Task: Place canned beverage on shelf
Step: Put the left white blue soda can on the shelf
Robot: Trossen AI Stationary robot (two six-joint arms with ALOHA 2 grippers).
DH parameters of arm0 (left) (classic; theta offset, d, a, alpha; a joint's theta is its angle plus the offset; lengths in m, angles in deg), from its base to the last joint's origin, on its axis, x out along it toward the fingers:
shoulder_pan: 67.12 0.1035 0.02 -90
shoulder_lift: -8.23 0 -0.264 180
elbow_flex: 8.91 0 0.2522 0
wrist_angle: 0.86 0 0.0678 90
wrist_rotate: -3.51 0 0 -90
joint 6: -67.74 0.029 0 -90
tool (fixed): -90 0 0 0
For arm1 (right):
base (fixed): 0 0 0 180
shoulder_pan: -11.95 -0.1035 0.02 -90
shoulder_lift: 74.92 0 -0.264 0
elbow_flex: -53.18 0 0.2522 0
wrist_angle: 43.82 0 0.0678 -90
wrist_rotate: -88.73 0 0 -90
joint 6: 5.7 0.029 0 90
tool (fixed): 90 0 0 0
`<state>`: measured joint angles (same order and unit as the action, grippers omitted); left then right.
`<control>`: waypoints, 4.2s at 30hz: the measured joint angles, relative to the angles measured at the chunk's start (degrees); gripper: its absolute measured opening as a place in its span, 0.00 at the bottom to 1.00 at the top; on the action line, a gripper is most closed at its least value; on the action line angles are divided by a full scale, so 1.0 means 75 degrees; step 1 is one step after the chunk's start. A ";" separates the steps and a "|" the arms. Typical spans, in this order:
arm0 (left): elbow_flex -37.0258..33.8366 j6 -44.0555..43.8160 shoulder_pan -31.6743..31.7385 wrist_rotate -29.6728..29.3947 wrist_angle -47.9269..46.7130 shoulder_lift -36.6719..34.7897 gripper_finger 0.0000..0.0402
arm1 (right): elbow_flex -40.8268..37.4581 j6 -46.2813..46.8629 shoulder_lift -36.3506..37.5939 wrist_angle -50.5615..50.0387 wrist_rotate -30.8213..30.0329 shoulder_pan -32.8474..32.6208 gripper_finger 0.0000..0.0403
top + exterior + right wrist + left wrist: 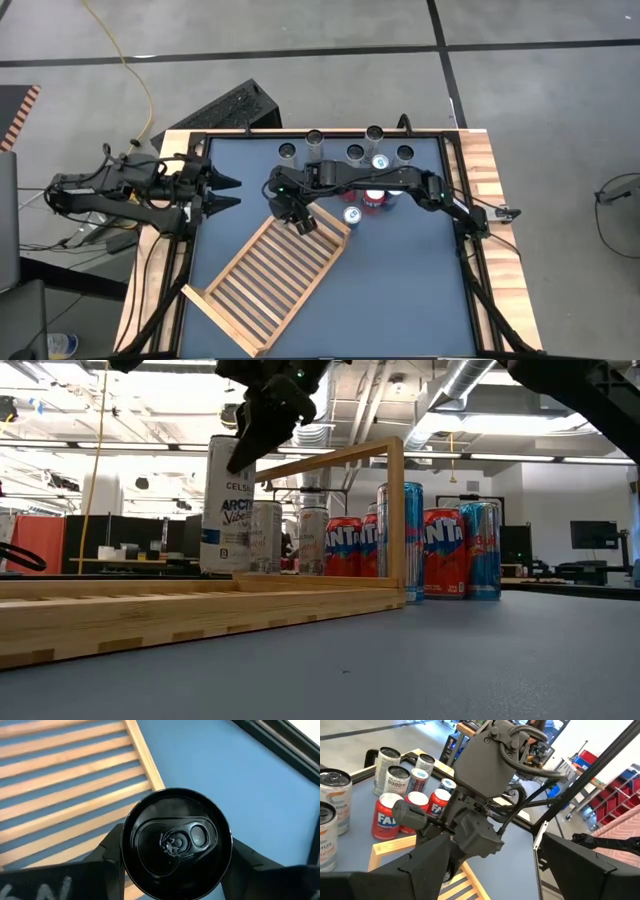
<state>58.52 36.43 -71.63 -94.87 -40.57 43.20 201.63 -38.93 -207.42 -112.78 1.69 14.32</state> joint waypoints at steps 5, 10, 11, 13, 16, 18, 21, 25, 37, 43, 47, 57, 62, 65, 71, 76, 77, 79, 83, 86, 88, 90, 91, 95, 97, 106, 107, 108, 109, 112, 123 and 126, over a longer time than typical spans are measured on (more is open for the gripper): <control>0.0000 0.0000 0.0001 -0.0036 0.0000 0.0106 0.75 | 0.0000 -0.0032 0.0000 -0.0020 0.0141 0.0047 0.49; -0.0006 0.0006 0.0000 -0.0132 -0.0001 0.0145 0.75 | 0.0000 -0.0229 0.0000 -0.0029 0.0259 0.0113 0.49; -0.0006 0.0021 0.0000 -0.0143 0.0005 0.0138 0.75 | 0.0000 -0.0256 -0.0041 0.0001 0.0261 0.0112 0.49; -0.0006 0.0025 0.0000 -0.0178 0.0015 0.0134 0.75 | -0.0002 -0.0308 -0.0123 0.0109 0.0281 0.0110 0.49; -0.0006 0.0026 0.0000 -0.0177 0.0017 0.0132 0.75 | -0.0026 -0.0378 -0.0272 -0.0082 0.0313 0.0105 0.49; -0.0006 0.0026 0.0000 -0.0180 0.0020 0.0132 0.75 | -0.0023 -0.0378 -0.0341 0.0039 0.0363 0.0105 0.49; -0.0006 0.0020 0.0000 -0.0179 0.0018 0.0135 0.75 | -0.0003 -0.0387 -0.0396 -0.0072 0.0372 0.0105 0.49; -0.0006 0.0017 0.0000 -0.0180 0.0020 0.0135 0.75 | 0.0000 -0.0400 -0.0404 -0.0092 0.0400 0.0111 0.49; -0.0006 0.0006 0.0000 -0.0198 0.0026 0.0138 0.75 | -0.0003 -0.0425 -0.0425 -0.0163 0.0400 0.0207 0.53; -0.0006 0.0006 0.0000 -0.0198 0.0026 0.0138 0.75 | -0.0012 -0.0381 -0.0435 -0.0174 0.0409 0.0268 0.55; -0.0006 0.0006 0.0000 -0.0198 0.0026 0.0136 0.75 | -0.0012 -0.0375 -0.0437 -0.0140 0.0409 0.0265 0.56; -0.0006 0.0023 0.0001 -0.0198 0.0025 0.0136 0.75 | -0.0025 -0.0372 -0.0448 -0.0043 0.0409 0.0266 0.66; -0.0006 0.0024 0.0000 -0.0198 0.0025 0.0136 0.75 | -0.0026 -0.0375 -0.0455 -0.0002 0.0406 0.0265 0.68; -0.0006 0.0024 0.0001 -0.0195 0.0024 0.0137 0.75 | -0.0026 -0.0279 -0.0455 0.0003 0.0403 0.0265 0.68; -0.0006 0.0026 0.0000 -0.0183 0.0022 0.0137 0.75 | 0.0020 -0.0227 -0.0442 -0.0016 0.0375 0.0268 0.69; -0.0006 0.0028 0.0001 -0.0139 0.0018 0.0138 0.75 | 0.0020 -0.0207 -0.0396 -0.0035 0.0175 0.0277 0.69; -0.0006 0.0029 0.0000 -0.0139 0.0017 0.0135 0.75 | 0.0020 -0.0203 -0.0379 -0.0041 0.0163 0.0277 0.69; -0.0006 0.0026 0.0001 -0.0139 0.0017 0.0136 0.75 | 0.0020 -0.0206 -0.0356 -0.0045 0.0130 0.0280 0.69; -0.0006 0.0029 0.0000 -0.0138 0.0017 0.0136 0.75 | 0.0020 -0.0206 -0.0353 -0.0037 0.0126 0.0283 0.69; -0.0006 0.0029 0.0000 -0.0137 0.0017 0.0136 0.75 | 0.0020 -0.0200 -0.0347 -0.0037 0.0126 0.0285 0.69; -0.0006 0.0029 0.0001 -0.0138 0.0017 0.0137 0.75 | 0.0020 -0.0174 -0.0342 -0.0034 0.0129 0.0284 0.69; -0.0006 0.0029 0.0003 -0.0137 0.0015 0.0135 0.75 | 0.0020 -0.0171 -0.0341 -0.0031 0.0129 0.0283 0.69; -0.0006 0.0026 0.0003 -0.0139 0.0011 0.0135 0.75 | 0.0020 -0.0167 -0.0340 -0.0031 0.0129 0.0283 0.69; -0.0006 0.0029 0.0003 -0.0137 -0.0012 0.0138 0.75 | 0.0020 -0.0160 -0.0330 -0.0087 0.0126 0.0233 0.69; -0.0006 0.0023 0.0000 -0.0137 -0.0012 0.0135 0.75 | 0.0020 -0.0148 -0.0322 -0.0134 0.0104 0.0244 0.69; -0.0006 -0.0096 0.0001 -0.0133 -0.0012 0.0138 0.75 | 0.0032 -0.0373 -0.0309 -0.0240 -0.0280 0.0066 0.78; -0.0006 -0.0111 0.0000 -0.0134 -0.0012 0.0135 0.75 | 0.0032 -0.0412 -0.0309 -0.0237 -0.0316 0.0044 0.79; -0.0006 -0.0119 0.0002 -0.0132 -0.0012 0.0135 0.75 | 0.0032 -0.0425 -0.0309 -0.0221 -0.0396 0.0029 0.80; -0.0006 -0.0119 0.0000 -0.0134 -0.0012 0.0138 0.75 | 0.0032 -0.0433 -0.0309 -0.0195 -0.0413 0.0005 0.81; -0.0006 -0.0122 0.0001 -0.0134 -0.0012 0.0137 0.75 | 0.0035 -0.0432 -0.0309 -0.0190 -0.0444 -0.0012 0.82; -0.0006 -0.0117 0.0000 -0.0159 -0.0015 0.0138 0.75 | 0.0024 -0.0433 0.0303 -0.0377 -0.0605 -0.0006 0.81; -0.0006 -0.0117 0.0000 -0.0174 -0.0015 0.0138 0.75 | 0.0022 -0.0402 0.0606 -0.0307 -0.0607 -0.0004 0.81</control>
<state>58.48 35.55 -71.63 -96.18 -40.68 44.24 201.80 -41.95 -202.88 -115.09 -2.87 14.29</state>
